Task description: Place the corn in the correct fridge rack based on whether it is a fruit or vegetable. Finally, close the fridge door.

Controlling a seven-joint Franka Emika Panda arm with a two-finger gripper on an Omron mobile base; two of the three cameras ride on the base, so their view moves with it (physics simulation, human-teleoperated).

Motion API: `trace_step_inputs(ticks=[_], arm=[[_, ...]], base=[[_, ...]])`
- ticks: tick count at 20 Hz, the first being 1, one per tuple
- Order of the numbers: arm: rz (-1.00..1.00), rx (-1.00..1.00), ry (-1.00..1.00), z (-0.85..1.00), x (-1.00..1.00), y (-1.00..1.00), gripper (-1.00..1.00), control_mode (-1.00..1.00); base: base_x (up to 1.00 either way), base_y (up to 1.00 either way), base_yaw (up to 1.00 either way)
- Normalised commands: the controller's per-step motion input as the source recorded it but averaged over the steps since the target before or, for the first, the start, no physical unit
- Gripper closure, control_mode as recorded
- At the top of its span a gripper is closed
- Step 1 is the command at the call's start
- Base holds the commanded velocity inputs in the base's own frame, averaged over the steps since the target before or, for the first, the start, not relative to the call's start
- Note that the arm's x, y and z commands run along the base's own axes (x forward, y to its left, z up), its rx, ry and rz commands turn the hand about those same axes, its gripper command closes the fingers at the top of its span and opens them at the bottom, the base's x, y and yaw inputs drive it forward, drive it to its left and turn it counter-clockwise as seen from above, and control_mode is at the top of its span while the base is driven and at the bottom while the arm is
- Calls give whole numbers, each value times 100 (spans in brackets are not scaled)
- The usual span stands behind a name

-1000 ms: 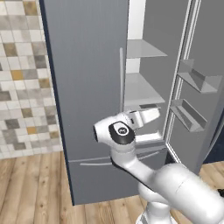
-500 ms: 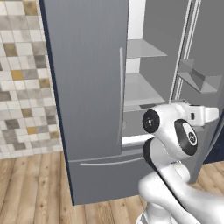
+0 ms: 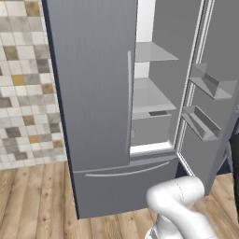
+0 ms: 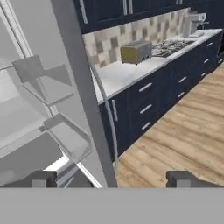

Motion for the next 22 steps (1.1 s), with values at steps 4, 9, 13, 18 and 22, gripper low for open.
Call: trace_step_inputs(ticks=[4, 9, 13, 18, 22], arm=[[32, 53, -34, 0, -39, -100, -100, -100], [33, 45, -31, -10, 10, -100, -100, -100], [31, 39, -13, -21, 69, -85, -100, -100], [28, 33, -4, -23, 84, -62, -100, -100], [19, 23, 0, -41, 100, -34, -100, -100]], base=[[0, 0, 0], [0, 0, 0], [0, 0, 0], [0, 0, 0], [0, 0, 0]])
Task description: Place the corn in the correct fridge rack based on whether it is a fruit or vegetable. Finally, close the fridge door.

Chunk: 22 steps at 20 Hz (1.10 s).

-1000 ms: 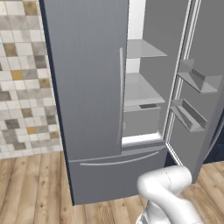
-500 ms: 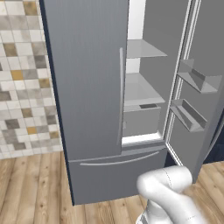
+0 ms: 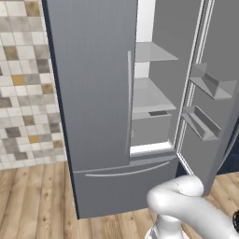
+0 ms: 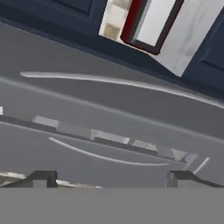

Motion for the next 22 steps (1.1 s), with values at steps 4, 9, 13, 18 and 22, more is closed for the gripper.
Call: trace_step_inputs(ticks=[4, 9, 13, 18, 22], arm=[[14, 15, 0, -46, 100, -31, -100, -100], [20, 9, 0, -60, 98, -45, -100, -100], [21, 6, 0, -43, 97, -23, -100, -100], [23, 6, 0, -31, 91, -2, -100, -100], [18, 1, 1, -23, 57, 9, -100, -100]], base=[[0, 0, 0], [0, 0, 0], [0, 0, 0], [0, 0, 0], [0, 0, 0]])
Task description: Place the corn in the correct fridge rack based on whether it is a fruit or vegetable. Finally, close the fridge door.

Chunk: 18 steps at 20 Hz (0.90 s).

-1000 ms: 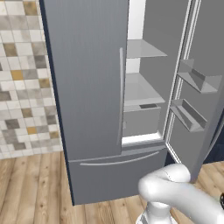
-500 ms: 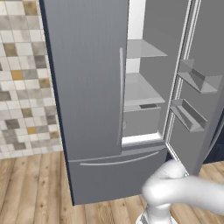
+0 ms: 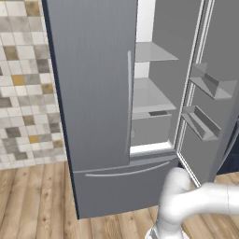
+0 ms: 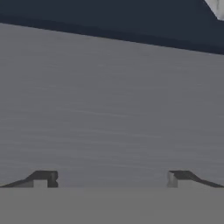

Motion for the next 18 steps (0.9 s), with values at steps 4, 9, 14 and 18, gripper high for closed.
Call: trace_step_inputs(ticks=[4, 9, 14, 18], arm=[[13, 0, 0, -6, 10, 51, -100, -100], [6, 0, -2, 0, -16, 85, -100, -100], [1, 0, -4, 0, -11, 100, -100, -100], [0, 0, -8, 0, 0, 100, -100, -100]], base=[[0, 0, 0], [0, 0, 0], [0, 0, 0], [0, 0, 0]])
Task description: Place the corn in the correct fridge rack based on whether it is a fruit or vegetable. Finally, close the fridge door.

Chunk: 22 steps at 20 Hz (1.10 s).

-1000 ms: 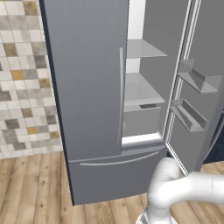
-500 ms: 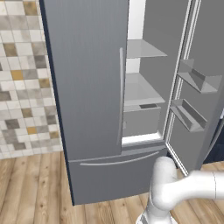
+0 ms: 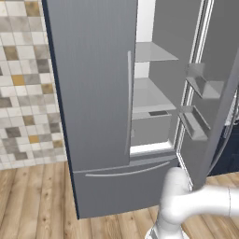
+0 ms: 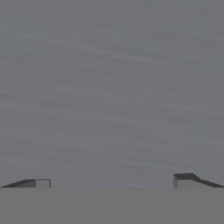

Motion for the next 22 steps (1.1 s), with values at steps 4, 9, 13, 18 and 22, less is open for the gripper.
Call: trace_step_inputs(ticks=[4, 9, 13, 18, 22], arm=[[0, -1, -7, -5, 6, 100, -100, -100], [-6, -3, -4, -1, 36, 99, -100, -100], [-30, -10, 0, 8, 43, 82, -100, -100], [-39, -8, 3, 10, 40, 68, -100, -100], [-42, -5, 6, 4, 36, 58, -100, -100]], base=[[0, 0, 0], [0, 0, 0], [0, 0, 0], [0, 0, 0], [0, 0, 0]])
